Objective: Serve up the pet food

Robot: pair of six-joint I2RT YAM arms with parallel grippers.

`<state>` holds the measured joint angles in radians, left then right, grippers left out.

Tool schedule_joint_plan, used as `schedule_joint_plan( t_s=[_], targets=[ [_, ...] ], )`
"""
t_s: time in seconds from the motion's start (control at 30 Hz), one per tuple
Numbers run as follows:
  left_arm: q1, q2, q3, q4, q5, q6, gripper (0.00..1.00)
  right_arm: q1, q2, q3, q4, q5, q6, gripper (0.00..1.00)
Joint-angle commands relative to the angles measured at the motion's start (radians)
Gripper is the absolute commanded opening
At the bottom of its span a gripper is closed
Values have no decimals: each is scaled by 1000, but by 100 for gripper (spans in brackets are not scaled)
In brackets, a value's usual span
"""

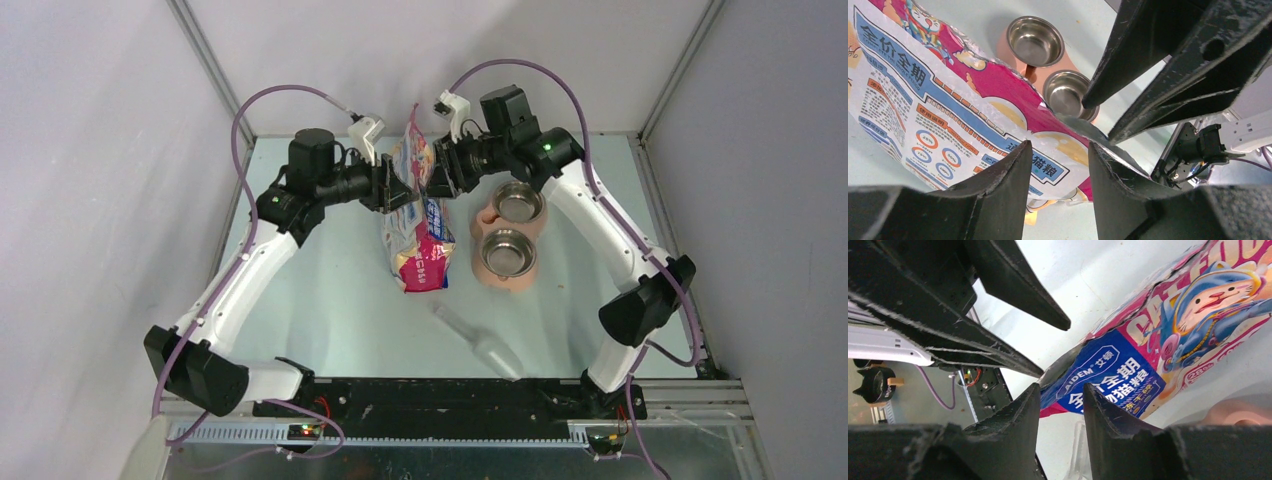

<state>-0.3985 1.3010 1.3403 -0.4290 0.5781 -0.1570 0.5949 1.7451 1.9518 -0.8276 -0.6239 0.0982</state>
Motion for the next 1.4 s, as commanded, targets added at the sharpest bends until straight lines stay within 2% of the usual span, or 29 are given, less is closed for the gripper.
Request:
schedule_joint_plan(
  t_s=[0.0, 0.4, 0.63, 0.93, 1.17, 1.37],
  targets=[
    [-8, -49, -4, 6, -19, 20, 51, 12, 25, 56, 33, 72, 11, 38],
    [-8, -52, -11, 0, -34, 33, 52, 41, 55, 90, 20, 162, -7, 36],
    [-7, -54, -5, -6, -100, 31, 53, 78, 62, 99, 1, 379, 17, 32],
    [-7, -51, -8, -3, -132, 28, 54, 100, 103, 133, 5, 402, 12, 31],
    [-7, -39, 5, -4, -147, 25, 54, 101, 175, 219, 15, 438, 47, 31],
    [-7, -30, 23, -9, -179, 24, 55, 113, 255, 301, 9, 609, 80, 31]
  ],
)
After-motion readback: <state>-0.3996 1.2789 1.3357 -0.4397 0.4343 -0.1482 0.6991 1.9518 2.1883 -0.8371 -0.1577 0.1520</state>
